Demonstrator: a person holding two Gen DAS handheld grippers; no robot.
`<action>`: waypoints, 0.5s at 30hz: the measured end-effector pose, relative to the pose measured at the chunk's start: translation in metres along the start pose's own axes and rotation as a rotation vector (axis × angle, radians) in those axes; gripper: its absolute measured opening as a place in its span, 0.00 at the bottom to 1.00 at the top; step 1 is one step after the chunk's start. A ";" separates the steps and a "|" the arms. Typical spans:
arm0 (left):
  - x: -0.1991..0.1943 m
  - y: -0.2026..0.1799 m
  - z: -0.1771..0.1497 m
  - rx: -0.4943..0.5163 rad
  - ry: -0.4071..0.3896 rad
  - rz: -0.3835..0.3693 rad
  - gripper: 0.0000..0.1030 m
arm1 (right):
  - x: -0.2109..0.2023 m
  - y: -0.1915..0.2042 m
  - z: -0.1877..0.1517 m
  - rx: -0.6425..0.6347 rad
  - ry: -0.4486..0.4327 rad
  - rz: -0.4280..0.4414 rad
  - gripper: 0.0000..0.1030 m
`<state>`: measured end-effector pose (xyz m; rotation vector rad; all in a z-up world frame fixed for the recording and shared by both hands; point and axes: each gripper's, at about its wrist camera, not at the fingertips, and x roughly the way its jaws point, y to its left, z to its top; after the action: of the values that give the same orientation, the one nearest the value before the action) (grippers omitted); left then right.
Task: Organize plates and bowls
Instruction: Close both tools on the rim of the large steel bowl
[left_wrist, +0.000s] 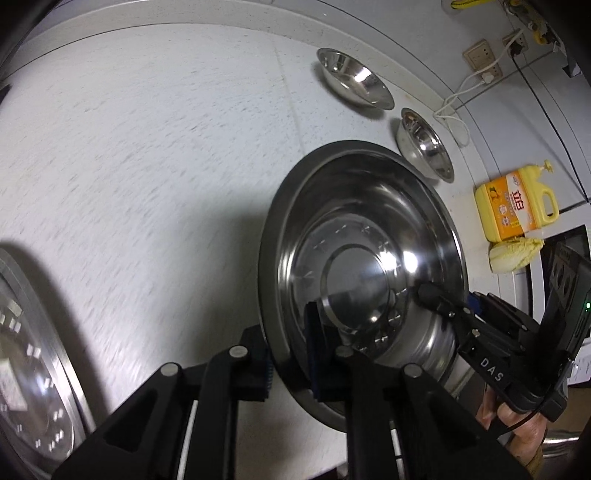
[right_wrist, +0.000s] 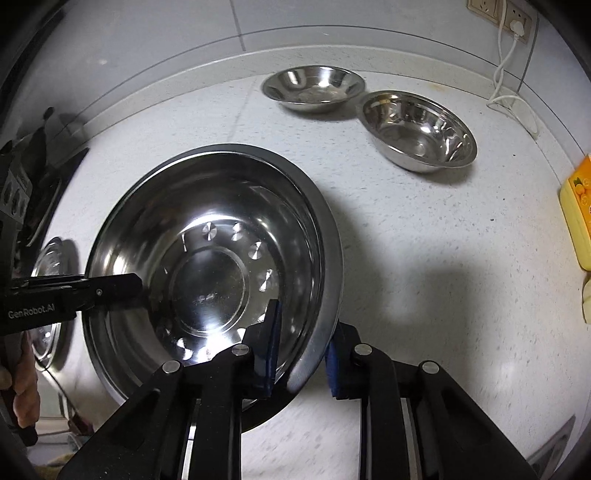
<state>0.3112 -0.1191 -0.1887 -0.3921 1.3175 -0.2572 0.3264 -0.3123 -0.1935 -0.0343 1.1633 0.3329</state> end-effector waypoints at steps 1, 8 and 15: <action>-0.006 0.004 -0.010 -0.009 0.009 0.003 0.13 | -0.003 0.005 -0.003 -0.009 -0.001 0.005 0.19; -0.037 0.016 -0.062 0.033 0.014 0.031 0.14 | -0.027 0.042 -0.046 -0.060 0.008 0.055 0.19; -0.025 0.024 -0.087 0.035 0.054 0.031 0.14 | -0.031 0.055 -0.072 -0.081 0.032 0.052 0.19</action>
<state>0.2198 -0.0992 -0.1941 -0.3369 1.3693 -0.2663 0.2362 -0.2821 -0.1867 -0.0811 1.1832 0.4265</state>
